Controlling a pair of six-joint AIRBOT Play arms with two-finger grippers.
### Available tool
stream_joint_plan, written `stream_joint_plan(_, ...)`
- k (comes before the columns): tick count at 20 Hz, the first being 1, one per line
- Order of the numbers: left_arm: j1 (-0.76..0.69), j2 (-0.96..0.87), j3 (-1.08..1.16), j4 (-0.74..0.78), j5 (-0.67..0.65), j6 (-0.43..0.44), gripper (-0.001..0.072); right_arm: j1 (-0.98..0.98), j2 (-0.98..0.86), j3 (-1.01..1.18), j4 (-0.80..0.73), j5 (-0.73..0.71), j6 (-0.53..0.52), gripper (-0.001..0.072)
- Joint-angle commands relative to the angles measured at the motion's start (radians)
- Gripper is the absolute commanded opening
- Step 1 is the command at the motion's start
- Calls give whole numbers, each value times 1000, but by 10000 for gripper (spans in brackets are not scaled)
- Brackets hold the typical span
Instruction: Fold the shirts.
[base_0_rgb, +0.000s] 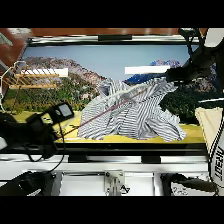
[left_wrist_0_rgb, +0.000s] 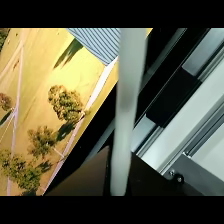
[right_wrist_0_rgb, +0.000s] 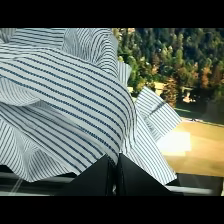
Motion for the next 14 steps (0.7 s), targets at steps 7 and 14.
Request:
stream_joint_plan(7, -59, -140, -56, 25, 300, -40, 39, -5, 15, 2, 30, 11, 1, 68)
stream_joint_plan(14, -59, -233, -55, 25, 362, -41, 38, 27, 19, 2, 38, 9, 4, 68)
